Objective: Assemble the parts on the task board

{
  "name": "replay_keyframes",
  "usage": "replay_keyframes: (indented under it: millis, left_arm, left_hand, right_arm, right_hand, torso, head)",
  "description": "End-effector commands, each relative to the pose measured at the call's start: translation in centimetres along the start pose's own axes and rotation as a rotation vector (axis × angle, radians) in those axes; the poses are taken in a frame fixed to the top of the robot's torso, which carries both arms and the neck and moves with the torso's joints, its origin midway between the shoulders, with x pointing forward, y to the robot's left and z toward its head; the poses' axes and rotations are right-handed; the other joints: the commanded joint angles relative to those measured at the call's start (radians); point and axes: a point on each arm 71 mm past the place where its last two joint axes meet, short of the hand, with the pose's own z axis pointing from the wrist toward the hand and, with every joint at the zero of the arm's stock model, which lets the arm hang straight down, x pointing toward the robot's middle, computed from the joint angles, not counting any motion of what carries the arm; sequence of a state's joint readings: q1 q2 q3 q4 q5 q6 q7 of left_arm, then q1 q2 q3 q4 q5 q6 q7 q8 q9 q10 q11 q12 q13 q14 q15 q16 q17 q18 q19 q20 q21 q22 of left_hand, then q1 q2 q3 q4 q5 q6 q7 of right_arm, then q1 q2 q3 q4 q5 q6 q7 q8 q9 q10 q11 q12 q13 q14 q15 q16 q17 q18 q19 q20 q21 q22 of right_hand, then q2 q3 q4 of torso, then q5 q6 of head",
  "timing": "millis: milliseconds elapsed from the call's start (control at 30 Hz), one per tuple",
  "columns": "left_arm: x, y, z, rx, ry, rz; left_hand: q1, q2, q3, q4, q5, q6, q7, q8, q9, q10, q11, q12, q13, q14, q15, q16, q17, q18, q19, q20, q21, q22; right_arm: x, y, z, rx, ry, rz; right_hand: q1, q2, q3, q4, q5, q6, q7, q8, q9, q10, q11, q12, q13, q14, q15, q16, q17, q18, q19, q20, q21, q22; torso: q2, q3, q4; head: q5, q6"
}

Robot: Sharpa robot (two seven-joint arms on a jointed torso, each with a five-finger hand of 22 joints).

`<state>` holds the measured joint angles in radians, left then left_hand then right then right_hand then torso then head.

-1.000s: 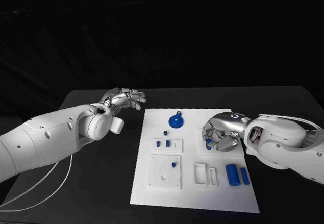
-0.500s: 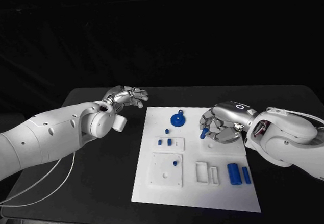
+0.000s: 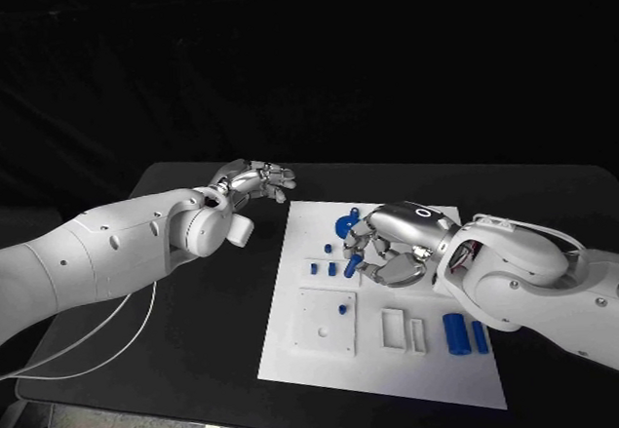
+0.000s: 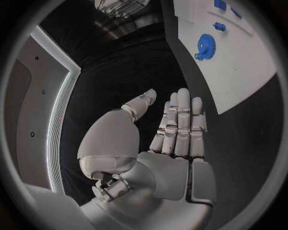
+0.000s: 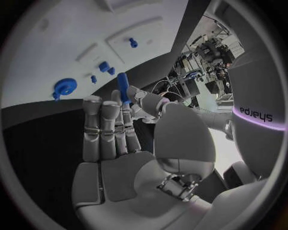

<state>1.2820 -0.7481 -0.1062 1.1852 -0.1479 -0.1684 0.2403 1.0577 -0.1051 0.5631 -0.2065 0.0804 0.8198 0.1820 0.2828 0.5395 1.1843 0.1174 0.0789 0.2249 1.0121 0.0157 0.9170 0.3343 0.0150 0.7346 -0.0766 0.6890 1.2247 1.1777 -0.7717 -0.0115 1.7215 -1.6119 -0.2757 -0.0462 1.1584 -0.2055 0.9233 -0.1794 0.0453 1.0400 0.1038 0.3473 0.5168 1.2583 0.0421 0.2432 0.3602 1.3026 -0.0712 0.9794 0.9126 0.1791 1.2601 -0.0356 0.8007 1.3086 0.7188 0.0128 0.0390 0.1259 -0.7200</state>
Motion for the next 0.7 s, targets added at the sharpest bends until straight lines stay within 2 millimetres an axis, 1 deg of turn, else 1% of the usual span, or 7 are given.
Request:
replay_keyframes:
  millis: [33,100,167,300,500,567,700]
  left_arm:
    - [0.4,-0.1,0.1,0.01,0.017,-0.01]
    - [0.4,-0.1,0.1,0.01,0.019,-0.01]
    - [0.4,-0.1,0.1,0.009,0.018,-0.01]
    - [0.5,-0.2,0.1,0.01,0.02,-0.01]
    - [0.8,-0.2,0.2,0.011,0.025,-0.011]
    - [1.0,-0.2,0.3,0.012,0.029,-0.012]
    - [1.2,-0.3,0.4,0.013,0.034,-0.013]
  left_hand:
    - [-0.006,-0.001,-0.003,0.003,-0.005,-0.008,-0.002,0.005,0.001,-0.006,0.0,0.003,0.002,0.005,-0.002,0.001,0.001,0.002,0.002,-0.007,-0.006,0.001]
    - [-0.006,-0.001,-0.003,0.003,-0.005,-0.009,-0.002,0.006,0.001,-0.006,0.0,0.003,0.002,0.005,-0.002,0.001,0.002,0.002,0.002,-0.007,-0.006,0.001]
    - [-0.006,-0.001,-0.003,0.003,-0.005,-0.009,-0.002,0.006,0.001,-0.006,0.0,0.003,0.002,0.005,-0.002,0.001,0.002,0.002,0.002,-0.007,-0.006,0.001]
    - [-0.006,-0.001,-0.003,0.003,-0.005,-0.009,-0.002,0.006,0.001,-0.006,0.0,0.003,0.002,0.004,-0.002,0.001,0.002,0.002,0.002,-0.007,-0.007,0.001]
    - [-0.006,-0.001,-0.003,0.003,-0.005,-0.009,-0.002,0.006,0.001,-0.006,0.0,0.003,0.002,0.004,-0.002,0.001,0.002,0.002,0.002,-0.007,-0.007,0.001]
    - [-0.006,-0.001,-0.003,0.003,-0.005,-0.009,-0.002,0.006,0.001,-0.006,0.0,0.003,0.002,0.004,-0.002,0.001,0.002,0.002,0.002,-0.007,-0.007,0.001]
    - [-0.006,-0.001,-0.003,0.003,-0.005,-0.009,-0.002,0.006,0.001,-0.006,0.0,0.003,0.002,0.004,-0.002,0.001,0.003,0.002,0.002,-0.007,-0.007,0.001]
  right_arm:
    - [0.7,1.1,0.5,-0.046,0.003,-0.019]
    - [1.4,1.7,0.7,-0.062,0.019,-0.025]
    - [2.1,2.2,0.9,-0.075,0.033,-0.022]
    - [3.1,3.2,1.3,-0.104,0.061,-0.029]
    - [5.4,4.4,1.4,-0.136,0.117,-0.014]
    - [6.1,4.6,1.4,-0.139,0.122,-0.013]
    - [6.9,4.9,1.7,-0.145,0.128,-0.01]
  right_hand:
    - [-0.007,-0.003,0.005,-0.002,0.007,0.006,0.001,0.002,0.018,0.014,-0.01,0.005,0.001,-0.001,-0.008,0.004,0.001,0.083,0.001,-0.003,0.006,0.02]
    - [-0.007,-0.003,0.005,-0.003,0.007,0.006,0.001,0.002,0.018,0.014,-0.01,0.005,0.001,-0.001,-0.008,0.004,0.002,0.083,0.001,-0.003,0.007,0.02]
    - [-0.007,-0.003,0.005,-0.004,0.007,0.006,0.001,0.002,0.019,0.014,-0.01,0.006,0.001,-0.001,-0.008,0.004,0.002,0.083,0.001,-0.003,0.007,0.02]
    - [-0.008,-0.003,0.004,-0.005,0.008,0.006,0.001,0.002,0.019,0.014,-0.01,0.006,0.001,-0.001,-0.008,0.004,0.002,0.083,0.001,-0.003,0.007,0.02]
    - [-0.009,-0.001,0.003,-0.008,0.008,0.006,0.001,0.002,0.02,0.014,-0.01,0.006,0.001,-0.001,-0.008,0.005,0.003,0.083,0.001,-0.003,0.009,0.02]
    - [-0.009,-0.001,0.003,-0.008,0.008,0.006,0.001,0.002,0.02,0.014,-0.01,0.006,0.001,-0.001,-0.008,0.005,0.003,0.083,0.001,-0.003,0.009,0.02]
    - [-0.01,0.0,0.002,-0.011,0.009,0.006,0.001,0.002,0.02,0.014,-0.01,0.006,0.001,-0.001,-0.008,0.005,0.003,0.083,0.001,-0.004,0.01,0.02]
  torso:
    - [0.0,-0.0005,-0.0006]
    - [0.0,-0.0013,0.0005]
    - [0.0,-0.0004,0.0013]
    - [0.0,-0.0004,-0.0001]
    - [0.0,0.0002,0.0001]
    - [0.001,0.0013,0.0002]
    - [0.001,0.0023,0.0009]
  head:
    - [0.02,-0.005]
    - [0.028,-0.008]
    - [0.037,-0.01]
    - [0.048,-0.016]
    - [0.055,-0.021]
    - [0.056,-0.027]
    - [0.061,-0.029]
